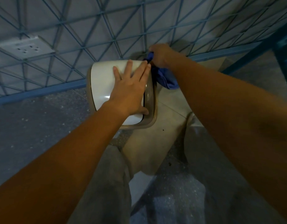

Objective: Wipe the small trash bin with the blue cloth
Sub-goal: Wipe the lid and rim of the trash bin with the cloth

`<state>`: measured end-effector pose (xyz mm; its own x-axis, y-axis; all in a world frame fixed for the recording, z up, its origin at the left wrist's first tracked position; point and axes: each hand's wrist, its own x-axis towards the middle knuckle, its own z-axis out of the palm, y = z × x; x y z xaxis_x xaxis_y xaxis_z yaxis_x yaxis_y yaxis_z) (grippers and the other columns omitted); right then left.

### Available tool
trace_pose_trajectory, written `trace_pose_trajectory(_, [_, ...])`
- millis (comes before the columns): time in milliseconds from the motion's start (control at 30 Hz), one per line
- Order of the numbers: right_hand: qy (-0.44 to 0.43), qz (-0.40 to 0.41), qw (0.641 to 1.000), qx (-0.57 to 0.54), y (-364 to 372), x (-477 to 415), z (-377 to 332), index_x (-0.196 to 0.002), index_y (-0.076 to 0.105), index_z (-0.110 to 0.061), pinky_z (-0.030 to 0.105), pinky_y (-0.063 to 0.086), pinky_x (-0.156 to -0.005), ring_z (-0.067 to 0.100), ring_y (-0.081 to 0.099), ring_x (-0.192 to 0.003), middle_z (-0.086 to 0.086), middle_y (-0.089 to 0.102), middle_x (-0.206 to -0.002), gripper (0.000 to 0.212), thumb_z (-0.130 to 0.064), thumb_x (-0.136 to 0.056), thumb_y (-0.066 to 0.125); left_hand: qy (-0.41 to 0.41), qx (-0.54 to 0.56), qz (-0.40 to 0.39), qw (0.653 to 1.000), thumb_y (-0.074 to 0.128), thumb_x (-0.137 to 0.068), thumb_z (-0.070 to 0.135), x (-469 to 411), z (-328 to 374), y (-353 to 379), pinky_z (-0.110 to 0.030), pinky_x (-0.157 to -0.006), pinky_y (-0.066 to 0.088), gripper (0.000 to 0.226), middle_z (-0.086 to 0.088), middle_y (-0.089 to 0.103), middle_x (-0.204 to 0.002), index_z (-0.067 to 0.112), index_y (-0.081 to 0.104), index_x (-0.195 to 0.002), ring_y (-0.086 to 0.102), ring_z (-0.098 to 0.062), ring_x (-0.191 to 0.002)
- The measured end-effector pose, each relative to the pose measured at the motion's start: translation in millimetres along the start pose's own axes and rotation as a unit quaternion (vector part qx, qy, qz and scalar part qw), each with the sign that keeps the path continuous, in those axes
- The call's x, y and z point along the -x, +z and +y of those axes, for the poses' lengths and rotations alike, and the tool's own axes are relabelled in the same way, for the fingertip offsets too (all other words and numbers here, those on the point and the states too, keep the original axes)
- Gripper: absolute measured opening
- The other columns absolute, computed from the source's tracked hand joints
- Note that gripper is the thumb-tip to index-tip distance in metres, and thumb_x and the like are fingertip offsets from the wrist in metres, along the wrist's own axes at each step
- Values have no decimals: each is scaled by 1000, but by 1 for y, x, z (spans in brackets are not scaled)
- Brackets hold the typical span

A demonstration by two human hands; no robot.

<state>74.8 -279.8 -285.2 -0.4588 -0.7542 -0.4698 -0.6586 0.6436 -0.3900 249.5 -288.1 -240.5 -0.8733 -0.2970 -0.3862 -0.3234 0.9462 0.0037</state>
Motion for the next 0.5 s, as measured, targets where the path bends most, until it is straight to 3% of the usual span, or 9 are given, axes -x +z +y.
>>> trace_pose_trajectory(133, [-26, 18, 999, 8, 0, 6, -4, -130, 47, -5, 31, 36, -101, 32, 43, -128, 19, 44, -140, 41, -13, -91, 54, 21, -6, -5, 1000, 73, -62, 58, 5, -5, 0, -63, -110, 3, 128, -2, -12, -157, 14, -14, -146, -8, -36, -143])
trace_pose_trajectory(233, [0, 35, 996, -86, 12, 23, 21, -91, 54, -12, 31, 41, -81, 27, 53, -104, 19, 57, -107, 16, -23, -85, 63, 63, -16, -11, 998, 75, -60, 55, 13, -10, 2, -61, -111, 0, 129, 0, -12, -157, 16, -14, -145, -10, -34, -144])
trace_pose_trajectory(267, [27, 33, 988, -147, 17, 31, 30, -78, 47, -16, 30, 40, -73, 23, 52, -94, 13, 55, -93, 22, -25, -83, 67, 80, -21, -15, 996, 75, -60, 54, 16, -12, 3, -60, -111, -2, 129, 0, -12, -157, 17, -15, -145, -11, -33, -144])
trace_pose_trajectory(333, [89, 14, 934, -346, 30, 50, 45, -71, 44, -21, 26, 44, -66, 18, 53, -81, 4, 53, -82, 28, -24, -82, 70, 116, -20, -24, 993, 76, -61, 51, 23, -14, 5, -59, -111, -7, 127, 3, -16, -156, 21, -16, -144, -15, -31, -143])
trace_pose_trajectory(400, [115, -26, 859, -497, 41, 71, 56, -76, 54, -16, 26, 52, -65, 15, 58, -73, 4, 59, -80, 15, -19, -84, 66, 144, 2, -38, 989, 75, -66, 46, 28, -17, 6, -54, -110, -14, 121, 11, -23, -151, 30, -19, -139, -22, -27, -141])
trace_pose_trajectory(500, [131, -50, 814, -563, 52, 97, 65, -79, 58, -10, 20, 55, -57, 17, 60, -69, 7, 62, -79, 12, -17, -88, 60, 159, 29, -58, 985, 70, -75, 40, 35, -22, 8, -45, -104, -24, 107, 18, -33, -139, 39, -20, -133, -34, -20, -132])
